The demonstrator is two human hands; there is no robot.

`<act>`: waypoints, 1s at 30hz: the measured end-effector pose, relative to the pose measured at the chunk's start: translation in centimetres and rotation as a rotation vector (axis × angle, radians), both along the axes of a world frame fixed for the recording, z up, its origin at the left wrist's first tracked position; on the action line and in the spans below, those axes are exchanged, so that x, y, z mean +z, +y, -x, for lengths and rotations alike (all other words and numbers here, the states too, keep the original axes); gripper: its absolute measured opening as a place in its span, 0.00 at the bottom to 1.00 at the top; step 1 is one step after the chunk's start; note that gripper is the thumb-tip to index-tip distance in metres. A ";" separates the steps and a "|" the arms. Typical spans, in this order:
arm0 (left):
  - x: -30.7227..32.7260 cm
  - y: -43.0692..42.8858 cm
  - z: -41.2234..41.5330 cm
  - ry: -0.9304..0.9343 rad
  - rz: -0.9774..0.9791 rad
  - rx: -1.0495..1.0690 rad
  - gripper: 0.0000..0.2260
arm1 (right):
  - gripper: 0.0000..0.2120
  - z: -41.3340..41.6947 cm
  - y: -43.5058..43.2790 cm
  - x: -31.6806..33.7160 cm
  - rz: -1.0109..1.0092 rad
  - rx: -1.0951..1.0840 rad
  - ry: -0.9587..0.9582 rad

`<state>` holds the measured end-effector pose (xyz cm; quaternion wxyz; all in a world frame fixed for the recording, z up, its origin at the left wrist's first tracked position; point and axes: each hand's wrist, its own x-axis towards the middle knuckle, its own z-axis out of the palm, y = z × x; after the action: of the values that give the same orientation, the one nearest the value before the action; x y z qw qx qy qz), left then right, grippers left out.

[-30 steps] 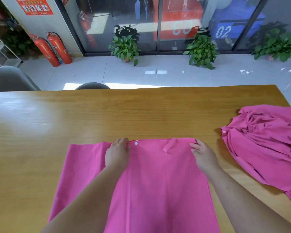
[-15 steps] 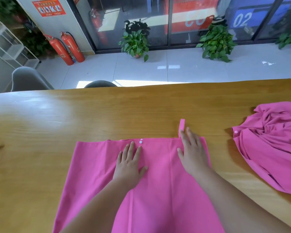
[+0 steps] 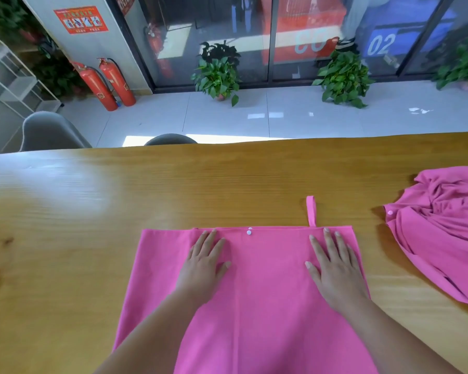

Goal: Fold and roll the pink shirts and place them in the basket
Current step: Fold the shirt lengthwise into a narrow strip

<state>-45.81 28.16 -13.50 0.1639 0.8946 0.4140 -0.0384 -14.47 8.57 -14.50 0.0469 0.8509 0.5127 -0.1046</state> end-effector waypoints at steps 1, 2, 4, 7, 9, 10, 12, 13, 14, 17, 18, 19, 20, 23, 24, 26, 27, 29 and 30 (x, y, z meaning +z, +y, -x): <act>0.1 0.7 0.9 -0.018 -0.005 0.025 0.32 | 0.35 1.0 0.6 0.3 0.010 -0.028 -0.009; 0.3 1.4 1.8 -0.030 -0.009 0.039 0.31 | 0.35 2.3 1.2 0.7 0.013 -0.040 -0.004; 0.5 2.7 3.6 -0.046 -0.014 0.049 0.28 | 0.35 5.3 3.2 1.1 0.000 0.001 0.025; 0.8 4.7 6.3 -0.067 0.012 0.087 0.25 | 0.36 10.5 7.2 1.2 -0.027 0.094 0.086; 0.6 6.1 8.0 -0.065 0.033 0.111 0.25 | 0.36 13.4 10.0 1.0 -0.027 0.122 0.109; 0.6 6.9 8.7 -0.042 0.029 0.107 0.26 | 0.36 14.3 11.1 0.8 -0.018 0.127 0.109; 0.5 8.4 9.9 0.014 -0.012 0.082 0.27 | 0.36 15.2 12.8 0.3 -0.029 0.104 0.085; 0.7 9.1 10.3 0.025 -0.038 0.078 0.26 | 0.36 15.3 13.3 0.2 -0.042 0.083 0.068; 0.8 9.7 10.7 0.029 -0.058 0.084 0.24 | 0.36 15.3 13.4 -0.1 -0.053 0.071 0.052; 1.3 11.6 11.6 0.051 -0.067 0.127 0.19 | 0.35 15.4 13.1 -0.4 -0.079 0.076 0.002; 1.5 12.2 11.9 0.057 -0.057 0.142 0.17 | 0.35 15.5 13.1 -0.4 -0.091 0.079 -0.012; 1.6 12.8 12.1 0.057 -0.038 0.154 0.17 | 0.35 15.6 13.1 -0.4 -0.101 0.079 -0.020; 1.6 13.4 12.3 0.050 -0.015 0.156 0.17 | 0.35 15.6 13.1 -0.4 -0.106 0.077 -0.025; 1.9 14.7 12.6 0.022 0.043 0.118 0.18 | 0.35 15.7 13.1 -0.3 -0.105 0.070 -0.040; 1.9 15.1 12.7 0.018 0.051 0.106 0.17 | 0.35 15.8 13.1 -0.3 -0.110 0.070 -0.042; 2.1 15.9 12.7 0.016 0.056 0.088 0.14 | 0.35 15.8 13.1 -0.2 -0.116 0.071 -0.039; 2.2 16.2 12.6 0.021 0.054 0.078 0.13 | 0.35 15.8 13.1 -0.2 -0.117 0.071 -0.041; 2.4 16.8 12.6 0.035 0.047 0.054 0.10 | 0.35 15.9 13.1 -0.2 -0.115 0.070 -0.048; 2.6 17.1 12.6 0.043 0.047 0.041 0.09 | 0.35 15.9 13.2 -0.2 -0.117 0.070 -0.051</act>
<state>-58.46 45.22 -10.94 0.1766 0.8807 0.4348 -0.0637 -30.39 21.73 -14.65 0.0138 0.8362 0.5459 -0.0512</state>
